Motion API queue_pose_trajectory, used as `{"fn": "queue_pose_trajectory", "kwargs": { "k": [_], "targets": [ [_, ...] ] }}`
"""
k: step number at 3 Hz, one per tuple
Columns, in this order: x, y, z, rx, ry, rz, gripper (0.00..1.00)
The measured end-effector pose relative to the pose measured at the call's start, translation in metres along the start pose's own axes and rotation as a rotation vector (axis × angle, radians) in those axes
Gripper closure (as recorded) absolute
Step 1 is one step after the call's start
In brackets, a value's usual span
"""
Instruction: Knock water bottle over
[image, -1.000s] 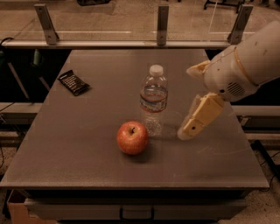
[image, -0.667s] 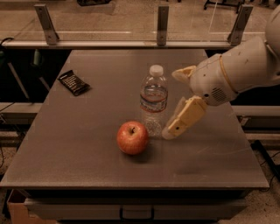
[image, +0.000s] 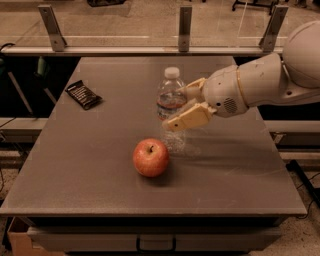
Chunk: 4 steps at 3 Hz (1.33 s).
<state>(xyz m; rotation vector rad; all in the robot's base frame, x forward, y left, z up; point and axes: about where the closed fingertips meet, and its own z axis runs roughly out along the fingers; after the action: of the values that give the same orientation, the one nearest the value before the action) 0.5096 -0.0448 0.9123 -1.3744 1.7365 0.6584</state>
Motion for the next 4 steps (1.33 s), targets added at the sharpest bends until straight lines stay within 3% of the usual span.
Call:
{"fn": "queue_pose_trajectory", "kwargs": {
  "k": [1,2,3,4],
  "targets": [
    [-0.015,-0.024,0.002,0.028,-0.048,-0.008,0.63],
    [-0.033,-0.053,-0.005,0.072,-0.017,-0.053,0.85],
    [-0.039,-0.075,-0.003,0.09,0.134,-0.113,1.0],
    [-0.035,-0.083,0.016,0.078,0.328,-0.17,1.0]
  ]
}}
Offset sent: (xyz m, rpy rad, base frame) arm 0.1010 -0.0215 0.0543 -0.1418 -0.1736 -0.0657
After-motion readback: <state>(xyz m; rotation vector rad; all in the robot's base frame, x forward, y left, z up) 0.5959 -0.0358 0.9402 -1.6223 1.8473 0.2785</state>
